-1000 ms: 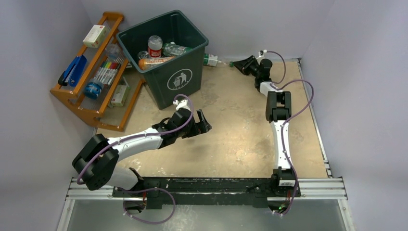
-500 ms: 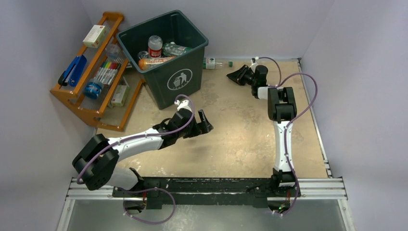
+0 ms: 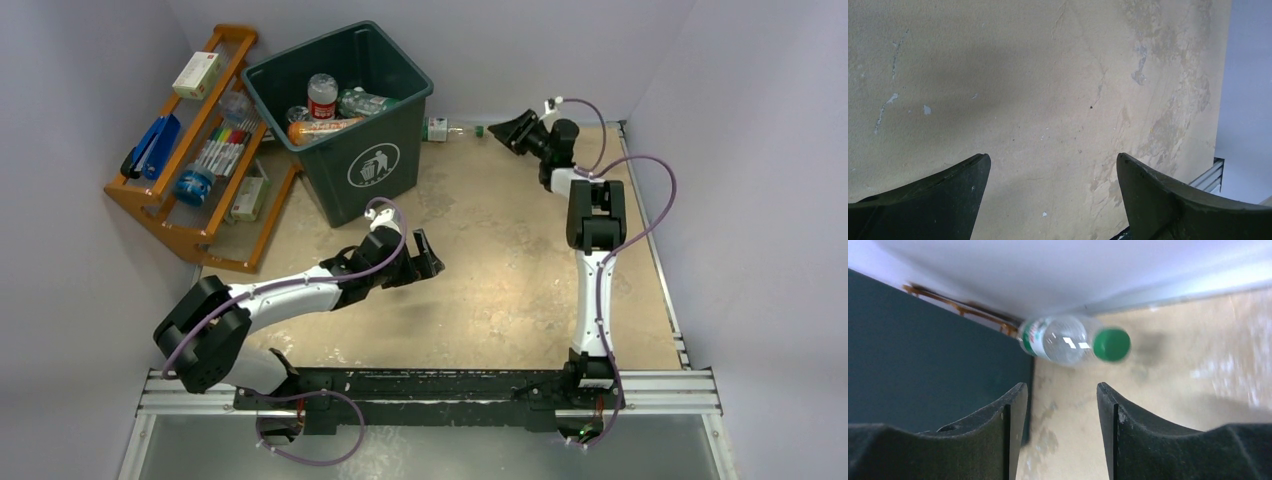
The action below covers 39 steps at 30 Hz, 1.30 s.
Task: Put the plastic bottles in the bin
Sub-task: Adjust the plastic bottle at the center of the board.
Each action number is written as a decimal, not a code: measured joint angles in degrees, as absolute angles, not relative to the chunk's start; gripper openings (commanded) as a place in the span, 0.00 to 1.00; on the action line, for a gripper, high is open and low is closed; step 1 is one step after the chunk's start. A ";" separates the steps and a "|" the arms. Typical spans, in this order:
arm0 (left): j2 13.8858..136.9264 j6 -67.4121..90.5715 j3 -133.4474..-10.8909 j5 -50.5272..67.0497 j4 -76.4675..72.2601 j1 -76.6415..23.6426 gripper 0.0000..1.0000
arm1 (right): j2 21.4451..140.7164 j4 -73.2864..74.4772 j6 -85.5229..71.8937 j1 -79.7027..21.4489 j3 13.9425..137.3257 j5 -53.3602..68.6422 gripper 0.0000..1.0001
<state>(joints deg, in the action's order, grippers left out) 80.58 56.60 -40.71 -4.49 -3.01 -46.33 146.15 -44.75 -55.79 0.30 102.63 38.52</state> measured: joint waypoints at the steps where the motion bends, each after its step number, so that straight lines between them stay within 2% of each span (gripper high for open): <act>1: 80.79 56.60 -40.71 -4.49 -3.03 -46.33 0.98 | 146.56 -44.64 -56.10 0.40 104.47 38.41 0.57; 9: 82.81 56.60 -40.73 -4.05 -3.42 -46.33 0.98 | 157.82 -43.94 -58.17 0.27 128.44 36.49 0.55; 18: 83.70 56.51 -41.56 -3.18 -3.40 -46.33 0.98 | 165.51 -42.13 -58.65 0.36 131.02 33.10 0.53; 24: 84.68 56.49 -42.06 -2.85 -3.51 -46.33 0.98 | 170.36 -40.56 -59.44 -0.45 140.25 31.59 0.54; 29: 84.75 56.51 -42.06 -2.76 -3.49 -46.33 0.98 | 170.45 -40.40 -59.75 -2.76 141.86 30.46 0.52; 34: 84.47 56.51 -42.06 -2.76 -3.31 -46.33 0.98 | 170.23 -41.01 -59.77 -6.04 140.70 30.63 0.46; 39: 82.54 56.60 -42.04 -2.81 -3.14 -46.33 0.98 | 164.53 -44.75 -58.15 -8.16 127.02 31.16 0.43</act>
<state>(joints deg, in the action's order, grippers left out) 82.54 56.60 -42.04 -2.81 -3.14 -46.33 164.53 -44.75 -58.15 -8.16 127.02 31.16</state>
